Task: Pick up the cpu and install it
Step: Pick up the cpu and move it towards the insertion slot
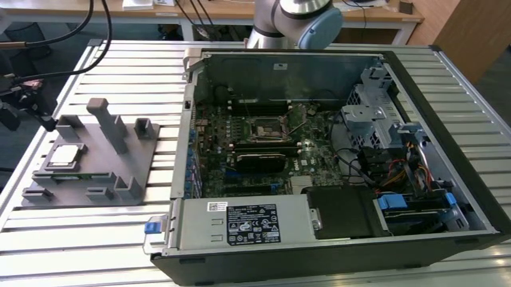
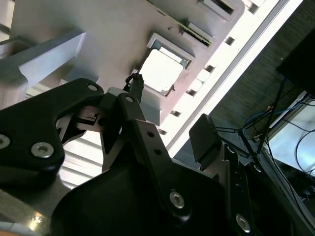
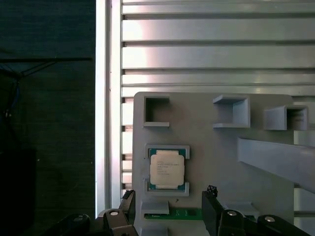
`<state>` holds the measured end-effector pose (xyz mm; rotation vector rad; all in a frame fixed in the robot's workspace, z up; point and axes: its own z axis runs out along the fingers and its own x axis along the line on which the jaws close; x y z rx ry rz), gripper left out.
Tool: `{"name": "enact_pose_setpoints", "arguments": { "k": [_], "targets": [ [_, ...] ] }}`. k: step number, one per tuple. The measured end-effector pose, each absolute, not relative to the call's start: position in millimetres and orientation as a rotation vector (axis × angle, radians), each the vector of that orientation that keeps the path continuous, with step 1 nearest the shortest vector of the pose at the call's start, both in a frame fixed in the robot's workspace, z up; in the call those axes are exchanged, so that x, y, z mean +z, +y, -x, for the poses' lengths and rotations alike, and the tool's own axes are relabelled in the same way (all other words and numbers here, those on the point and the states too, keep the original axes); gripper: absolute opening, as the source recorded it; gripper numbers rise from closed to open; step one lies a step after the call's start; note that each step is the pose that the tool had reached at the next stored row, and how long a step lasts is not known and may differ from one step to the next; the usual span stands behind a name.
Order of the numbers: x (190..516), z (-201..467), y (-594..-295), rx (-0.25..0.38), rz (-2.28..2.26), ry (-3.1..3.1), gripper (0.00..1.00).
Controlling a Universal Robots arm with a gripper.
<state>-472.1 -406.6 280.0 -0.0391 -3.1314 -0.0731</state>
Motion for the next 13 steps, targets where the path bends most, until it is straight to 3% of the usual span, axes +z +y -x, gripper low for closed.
{"name": "enact_pose_setpoints", "arguments": {
  "k": [13],
  "targets": [
    [272.8,472.1,-407.9,-0.073,0.039,-3.132,0.65]
  ]
}}
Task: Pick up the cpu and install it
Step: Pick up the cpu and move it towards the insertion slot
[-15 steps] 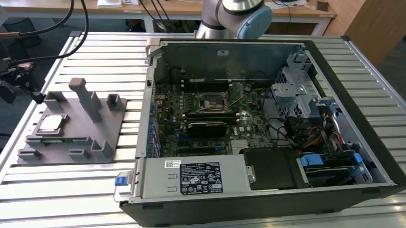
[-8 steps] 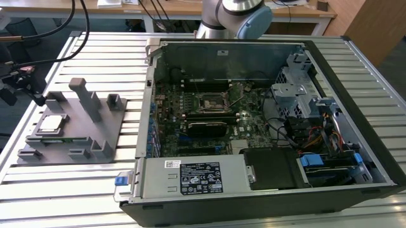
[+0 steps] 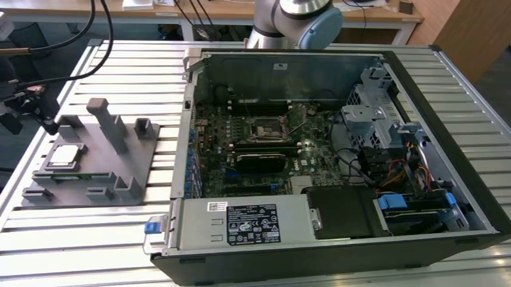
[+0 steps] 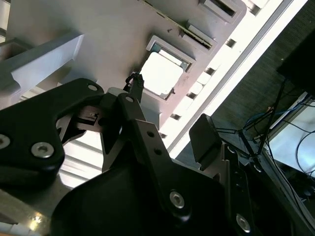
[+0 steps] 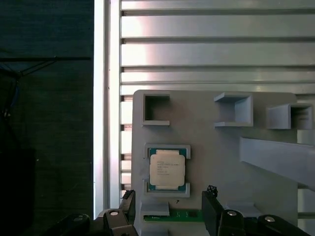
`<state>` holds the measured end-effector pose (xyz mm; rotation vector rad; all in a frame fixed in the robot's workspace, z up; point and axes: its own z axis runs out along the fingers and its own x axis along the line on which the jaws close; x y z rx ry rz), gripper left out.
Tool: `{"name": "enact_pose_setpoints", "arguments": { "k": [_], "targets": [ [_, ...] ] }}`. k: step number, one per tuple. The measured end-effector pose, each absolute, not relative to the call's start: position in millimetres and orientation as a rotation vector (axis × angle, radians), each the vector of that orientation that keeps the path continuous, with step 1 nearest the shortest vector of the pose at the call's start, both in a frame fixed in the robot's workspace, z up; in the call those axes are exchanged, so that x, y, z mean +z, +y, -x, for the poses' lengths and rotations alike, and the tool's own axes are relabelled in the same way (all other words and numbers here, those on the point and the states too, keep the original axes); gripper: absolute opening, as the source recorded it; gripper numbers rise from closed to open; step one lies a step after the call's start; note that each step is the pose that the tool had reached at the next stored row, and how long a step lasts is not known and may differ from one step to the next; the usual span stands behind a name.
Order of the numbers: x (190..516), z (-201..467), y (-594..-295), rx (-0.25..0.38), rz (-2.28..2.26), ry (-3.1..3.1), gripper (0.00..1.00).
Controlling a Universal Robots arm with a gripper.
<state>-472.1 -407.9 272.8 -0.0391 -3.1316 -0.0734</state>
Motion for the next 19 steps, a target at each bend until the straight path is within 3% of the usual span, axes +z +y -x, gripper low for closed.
{"name": "enact_pose_setpoints", "arguments": {
  "k": [19],
  "targets": [
    [248,472,-408,-0.069,0.06,-3.132,0.65]
  ]
}}
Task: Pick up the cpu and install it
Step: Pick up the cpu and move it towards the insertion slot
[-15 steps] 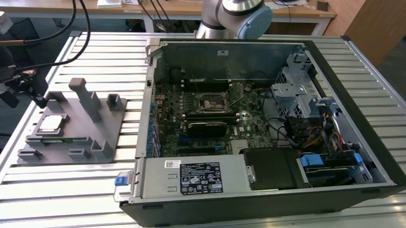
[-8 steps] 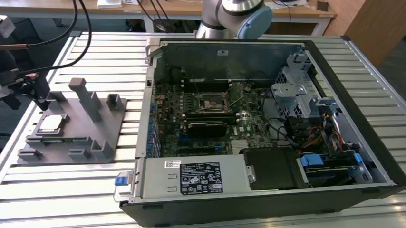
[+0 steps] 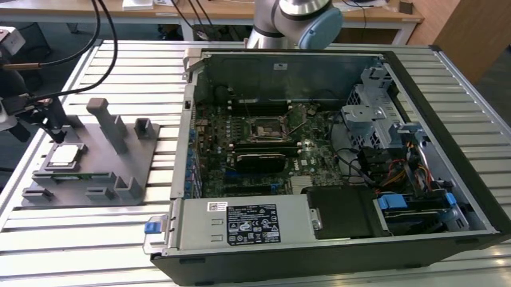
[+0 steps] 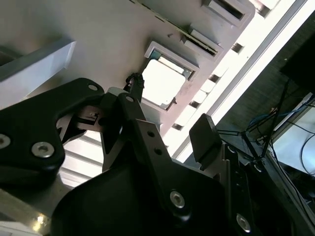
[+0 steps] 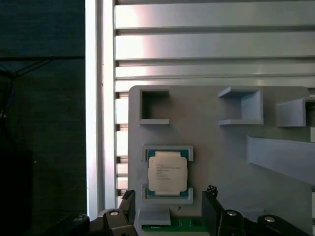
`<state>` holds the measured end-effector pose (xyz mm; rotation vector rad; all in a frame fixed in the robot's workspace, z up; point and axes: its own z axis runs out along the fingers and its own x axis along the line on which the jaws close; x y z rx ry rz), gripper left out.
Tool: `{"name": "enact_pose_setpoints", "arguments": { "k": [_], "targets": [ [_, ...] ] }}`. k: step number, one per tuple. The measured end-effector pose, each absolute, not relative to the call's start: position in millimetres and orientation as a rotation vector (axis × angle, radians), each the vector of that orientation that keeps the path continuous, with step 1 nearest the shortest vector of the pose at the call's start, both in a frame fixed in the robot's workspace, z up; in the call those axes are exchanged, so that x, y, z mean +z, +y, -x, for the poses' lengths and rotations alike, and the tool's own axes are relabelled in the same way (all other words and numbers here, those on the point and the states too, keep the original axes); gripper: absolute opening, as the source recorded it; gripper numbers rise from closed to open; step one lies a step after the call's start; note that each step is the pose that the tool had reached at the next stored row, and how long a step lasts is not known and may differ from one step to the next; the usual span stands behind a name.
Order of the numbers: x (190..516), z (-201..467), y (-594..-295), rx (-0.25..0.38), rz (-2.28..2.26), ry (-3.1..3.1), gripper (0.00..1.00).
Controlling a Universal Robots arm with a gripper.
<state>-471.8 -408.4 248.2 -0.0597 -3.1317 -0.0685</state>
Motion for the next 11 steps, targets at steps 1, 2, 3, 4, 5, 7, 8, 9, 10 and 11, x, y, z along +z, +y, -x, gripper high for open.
{"name": "enact_pose_setpoints", "arguments": {
  "k": [1,2,3,4,5,7,8,9,10,11],
  "targets": [
    [247,472,-408,-0.065,0.058,-3.132,0.65],
    [246,472,-408,-0.062,0.057,-3.132,0.65],
    [245,472,-408,-0.06,0.057,-3.132,0.65],
    [243,472,-408,-0.06,0.057,-3.132,0.65],
    [242,472,-408,-0.06,0.057,-3.132,0.65],
    [239,472,-408,-0.06,0.057,-3.132,0.65],
    [237,472,-408,-0.06,0.057,-3.132,0.65],
    [236,472,-409,-0.06,0.057,-3.132,0.65],
    [235,472,-409,-0.06,0.057,-3.133,0.65],
    [234,472,-410,-0.06,0.057,-3.133,0.65]
  ]
}}
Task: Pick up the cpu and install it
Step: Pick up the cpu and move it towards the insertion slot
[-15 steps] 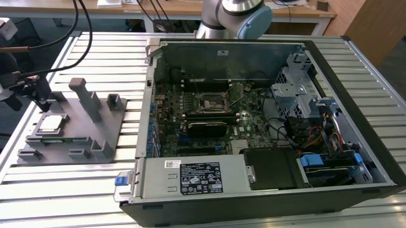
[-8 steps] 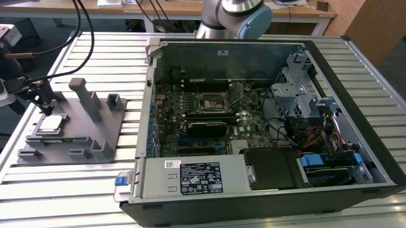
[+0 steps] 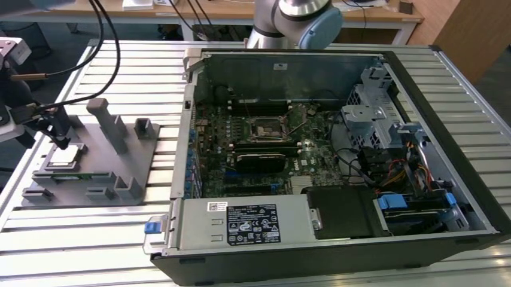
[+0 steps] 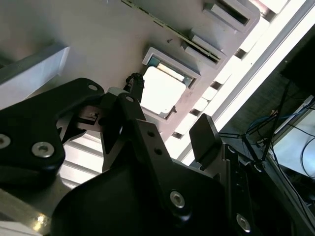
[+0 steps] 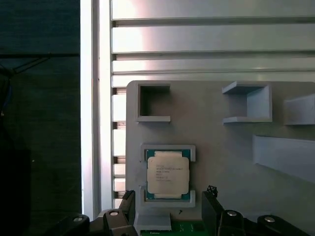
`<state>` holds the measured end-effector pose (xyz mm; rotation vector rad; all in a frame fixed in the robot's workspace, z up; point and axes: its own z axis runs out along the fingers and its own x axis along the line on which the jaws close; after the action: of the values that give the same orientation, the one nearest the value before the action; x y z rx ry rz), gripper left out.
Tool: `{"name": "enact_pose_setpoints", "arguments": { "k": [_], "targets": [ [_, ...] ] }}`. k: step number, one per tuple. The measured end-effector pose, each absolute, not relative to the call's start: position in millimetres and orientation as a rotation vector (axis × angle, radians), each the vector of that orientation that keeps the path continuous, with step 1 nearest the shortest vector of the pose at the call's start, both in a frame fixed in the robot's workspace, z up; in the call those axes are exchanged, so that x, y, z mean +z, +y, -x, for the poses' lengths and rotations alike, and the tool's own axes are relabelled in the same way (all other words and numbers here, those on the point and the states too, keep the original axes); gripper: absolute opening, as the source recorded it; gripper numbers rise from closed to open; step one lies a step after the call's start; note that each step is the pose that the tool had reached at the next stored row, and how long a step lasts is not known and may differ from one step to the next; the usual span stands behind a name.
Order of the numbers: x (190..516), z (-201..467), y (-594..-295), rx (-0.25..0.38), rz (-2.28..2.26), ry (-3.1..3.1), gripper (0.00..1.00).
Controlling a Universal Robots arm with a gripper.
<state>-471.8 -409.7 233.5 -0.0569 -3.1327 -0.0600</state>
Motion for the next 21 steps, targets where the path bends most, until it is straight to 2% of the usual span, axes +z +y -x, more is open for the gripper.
{"name": "enact_pose_setpoints", "arguments": {
  "k": [21],
  "targets": [
    [212,470,-406,-0.052,0.057,-3.134,0.65]
  ]
}}
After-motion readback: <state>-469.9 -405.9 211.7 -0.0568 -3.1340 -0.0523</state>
